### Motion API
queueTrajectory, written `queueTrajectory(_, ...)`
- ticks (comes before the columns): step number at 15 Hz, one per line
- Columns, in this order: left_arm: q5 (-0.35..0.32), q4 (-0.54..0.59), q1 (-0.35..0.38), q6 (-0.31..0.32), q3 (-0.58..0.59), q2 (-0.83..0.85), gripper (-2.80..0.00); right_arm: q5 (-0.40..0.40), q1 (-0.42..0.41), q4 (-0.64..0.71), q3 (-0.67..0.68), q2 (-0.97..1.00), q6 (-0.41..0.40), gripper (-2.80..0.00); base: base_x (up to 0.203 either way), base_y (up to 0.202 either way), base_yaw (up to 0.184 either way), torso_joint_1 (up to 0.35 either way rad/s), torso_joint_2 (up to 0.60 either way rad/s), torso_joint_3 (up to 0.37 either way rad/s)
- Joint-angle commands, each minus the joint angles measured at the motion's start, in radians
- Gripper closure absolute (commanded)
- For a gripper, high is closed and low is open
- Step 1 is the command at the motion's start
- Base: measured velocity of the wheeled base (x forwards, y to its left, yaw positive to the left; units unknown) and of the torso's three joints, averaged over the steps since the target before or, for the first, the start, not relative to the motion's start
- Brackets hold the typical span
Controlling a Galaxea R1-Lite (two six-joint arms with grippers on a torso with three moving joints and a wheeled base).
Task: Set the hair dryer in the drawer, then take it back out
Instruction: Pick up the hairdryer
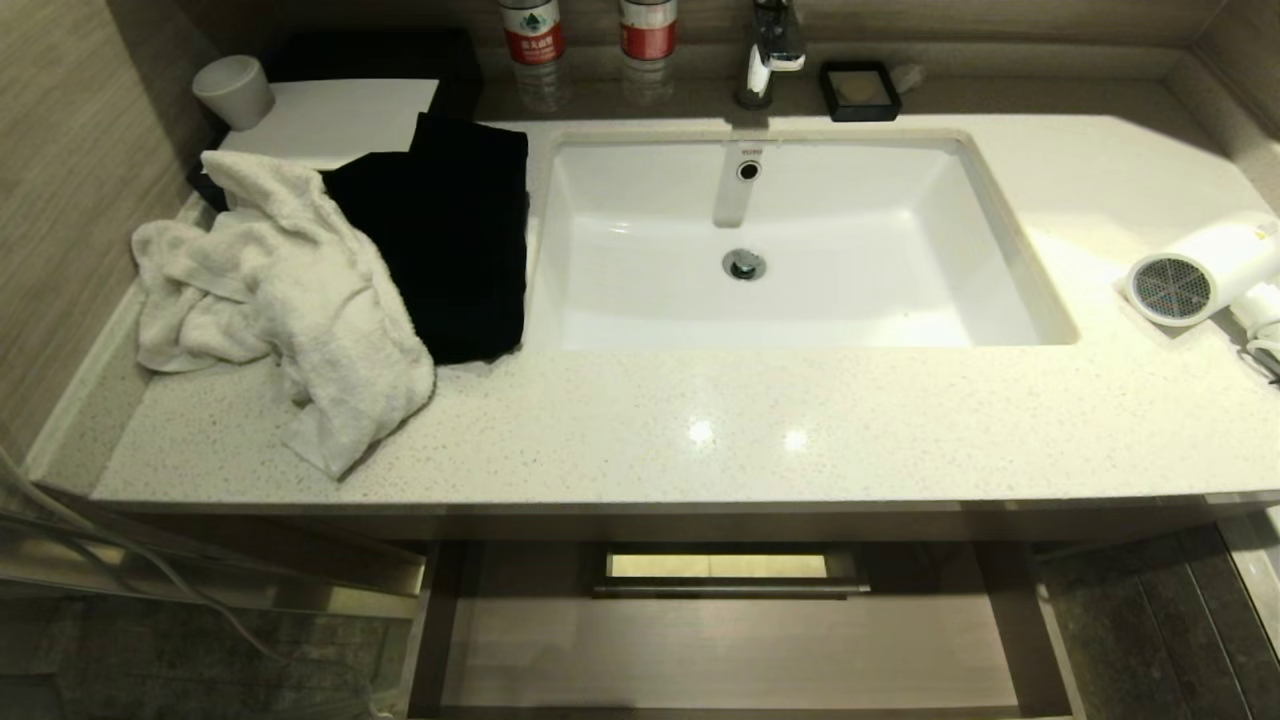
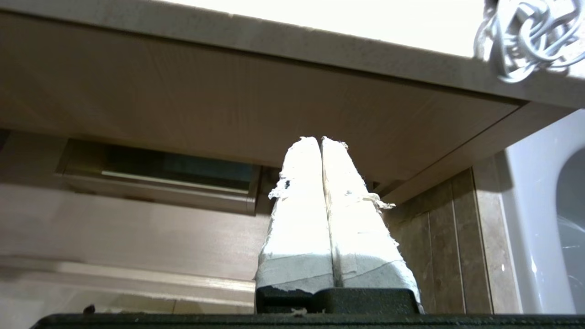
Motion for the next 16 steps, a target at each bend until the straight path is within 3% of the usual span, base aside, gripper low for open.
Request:
queueTrajectory(1, 0.0, 0.001, 0.0, 0.0, 0.0, 0.0, 0.0, 0.0, 0.0, -0.004, 0.002, -0.001, 0.004, 0.0, 0.0, 0.0, 0.0, 0.151, -0.09, 0.096)
queueTrajectory(7, 0.0, -0.001, 0.0, 0.0, 0.0, 0.0, 0.0, 0.001, 0.0, -0.002, 0.002, -0.002, 0.004, 0.0, 0.0, 0.0, 0.0, 0.296, -0.16, 0.131)
queueTrajectory(10, 0.0, 0.001, 0.0, 0.0, 0.0, -0.001, 0.0, 0.001, 0.0, 0.001, 0.002, 0.0, -0.011, 0.0, 0.0, 0.0, 0.0, 0.072, -0.04, 0.034)
queueTrajectory(13, 0.0, 0.0, 0.0, 0.0, 0.0, -0.002, 0.0, 0.001, 0.0, 0.001, 0.001, 0.0, -0.083, 0.0, 0.0, 0.0, 0.0, 0.0, 0.0, 0.0)
queueTrajectory(16, 0.0, 0.001, 0.0, 0.0, 0.0, -0.001, 0.0, -0.053, 0.0, 0.077, -0.161, 0.001, -0.047, 0.0, 0.0, 0.0, 0.0, 0.0, 0.0, 0.0)
